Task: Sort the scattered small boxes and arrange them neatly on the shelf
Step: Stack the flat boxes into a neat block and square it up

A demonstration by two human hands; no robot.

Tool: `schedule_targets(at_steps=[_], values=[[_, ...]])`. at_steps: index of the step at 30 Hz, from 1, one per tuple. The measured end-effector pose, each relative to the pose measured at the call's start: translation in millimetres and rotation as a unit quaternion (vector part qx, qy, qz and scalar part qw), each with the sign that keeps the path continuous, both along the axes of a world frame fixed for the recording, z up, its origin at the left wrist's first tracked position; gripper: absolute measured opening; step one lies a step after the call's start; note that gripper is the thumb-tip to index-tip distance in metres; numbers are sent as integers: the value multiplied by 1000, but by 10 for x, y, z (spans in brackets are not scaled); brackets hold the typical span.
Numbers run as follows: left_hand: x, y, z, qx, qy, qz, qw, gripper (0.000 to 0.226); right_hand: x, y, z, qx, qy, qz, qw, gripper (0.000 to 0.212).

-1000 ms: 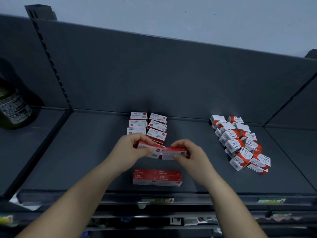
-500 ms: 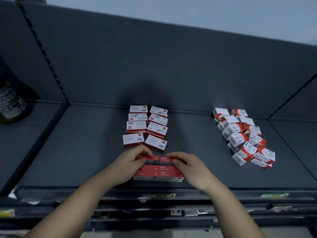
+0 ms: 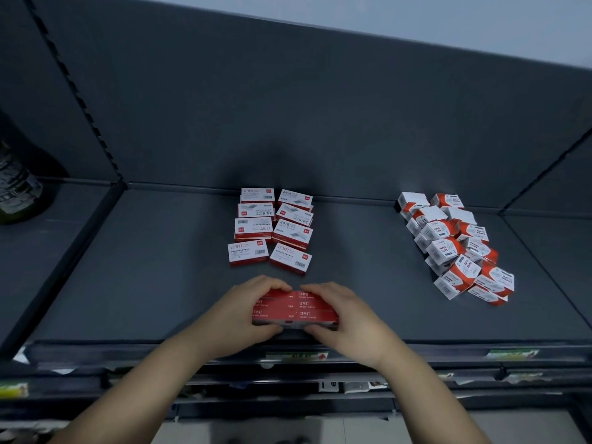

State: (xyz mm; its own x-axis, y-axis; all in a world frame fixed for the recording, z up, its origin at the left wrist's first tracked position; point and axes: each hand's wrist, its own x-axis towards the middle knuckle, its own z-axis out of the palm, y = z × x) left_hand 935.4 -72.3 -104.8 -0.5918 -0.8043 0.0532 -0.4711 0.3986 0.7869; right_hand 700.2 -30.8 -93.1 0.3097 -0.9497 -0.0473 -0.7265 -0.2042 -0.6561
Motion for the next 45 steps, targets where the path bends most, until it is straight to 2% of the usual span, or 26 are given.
schedule_targets(at_steps=[5, 7, 9, 11, 13, 14, 16, 18, 22, 25, 28, 31, 37, 41, 45], values=[[26, -6, 34, 10, 3, -5, 1000, 60, -11, -15, 56, 13, 24, 11, 1000, 67], [101, -69, 89, 21, 47, 11, 999, 62, -11, -53, 165, 33, -24, -9, 999, 66], [208, -197, 121, 12, 112, 89, 990, 55, 4, -133, 314, 20, -93, -57, 994, 51], [303, -359, 109, -4, 132, 191, 973, 41, 29, -267, 438, -13, -79, -111, 991, 38], [365, -504, 67, -8, 75, 262, 962, 35, 69, -449, 490, -4, -12, -150, 989, 38], [382, -559, 31, 3, 35, 272, 962, 40, 99, -541, 489, 18, 25, -162, 986, 42], [378, -619, -26, 9, -42, 251, 967, 53, 174, -698, 426, 66, 89, -165, 980, 47], [337, -638, -71, -15, -98, 239, 966, 58, 263, -799, 348, 80, 138, -144, 977, 43], [268, -649, -59, -27, -95, 279, 955, 46, 366, -866, 310, 62, 165, -149, 973, 38], [262, -623, -37, -16, -85, 273, 958, 38, 319, -822, 333, 56, 163, -150, 974, 32], [309, -561, 15, 24, -16, 262, 965, 34, 185, -760, 345, 62, 84, -159, 982, 35], [320, -517, 115, 76, 74, 238, 966, 39, 56, -715, 332, 90, -63, -179, 978, 29], [126, -464, 431, 115, 197, 200, 953, 42, -155, -622, 387, 72, -345, -192, 916, 26], [-3, -423, 653, 120, 241, 186, 945, 40, -283, -547, 564, 59, -406, -177, 894, 27], [-121, -353, 818, 126, 284, 175, 934, 38, -296, -450, 763, 45, -430, -154, 888, 34]])
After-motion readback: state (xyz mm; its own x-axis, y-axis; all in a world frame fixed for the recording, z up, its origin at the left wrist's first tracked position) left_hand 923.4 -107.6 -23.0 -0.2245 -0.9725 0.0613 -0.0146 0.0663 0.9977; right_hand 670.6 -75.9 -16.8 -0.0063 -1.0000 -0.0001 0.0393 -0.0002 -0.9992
